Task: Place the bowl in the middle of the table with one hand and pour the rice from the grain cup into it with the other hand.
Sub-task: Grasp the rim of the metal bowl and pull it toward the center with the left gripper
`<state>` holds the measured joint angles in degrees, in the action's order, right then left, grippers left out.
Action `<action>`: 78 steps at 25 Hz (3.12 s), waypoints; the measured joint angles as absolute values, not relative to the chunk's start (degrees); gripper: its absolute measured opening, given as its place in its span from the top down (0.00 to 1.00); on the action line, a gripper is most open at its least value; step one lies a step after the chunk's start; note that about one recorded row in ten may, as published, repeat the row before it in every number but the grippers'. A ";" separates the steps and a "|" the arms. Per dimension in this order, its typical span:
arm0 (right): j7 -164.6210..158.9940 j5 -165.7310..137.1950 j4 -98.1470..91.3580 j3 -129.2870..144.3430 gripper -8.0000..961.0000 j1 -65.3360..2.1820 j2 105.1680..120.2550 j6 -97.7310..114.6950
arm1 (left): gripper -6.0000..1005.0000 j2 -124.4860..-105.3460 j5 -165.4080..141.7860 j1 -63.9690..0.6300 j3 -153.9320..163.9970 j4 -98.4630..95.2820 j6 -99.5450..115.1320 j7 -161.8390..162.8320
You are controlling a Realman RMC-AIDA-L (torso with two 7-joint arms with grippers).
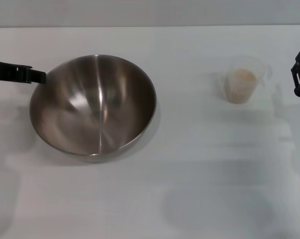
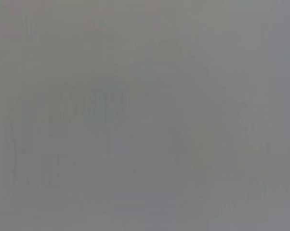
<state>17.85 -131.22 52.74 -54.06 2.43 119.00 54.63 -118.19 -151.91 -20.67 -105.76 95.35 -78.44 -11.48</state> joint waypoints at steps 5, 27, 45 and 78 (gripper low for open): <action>17.87 -131.22 52.38 -54.03 0.40 2.17 119.00 54.87 | 0.53 -118.27 -151.96 -21.06 -105.74 95.05 -78.94 -11.37; 17.99 -131.74 53.38 -54.01 0.40 2.64 118.87 55.11 | 0.56 -118.22 -151.70 -22.49 -105.46 83.12 -73.65 -11.93; 18.02 -131.75 53.86 -53.55 0.40 2.84 118.83 57.31 | 0.73 -118.19 -151.97 -24.08 -104.13 81.44 -73.47 -13.61; 18.02 -131.75 53.02 -53.53 0.40 2.68 118.83 56.77 | 0.95 -118.02 -148.02 -30.06 -106.08 82.07 -77.84 -16.76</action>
<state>18.02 -131.75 53.02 -53.53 2.68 118.83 56.77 -118.02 -148.02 -30.06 -106.08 82.07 -77.83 -16.76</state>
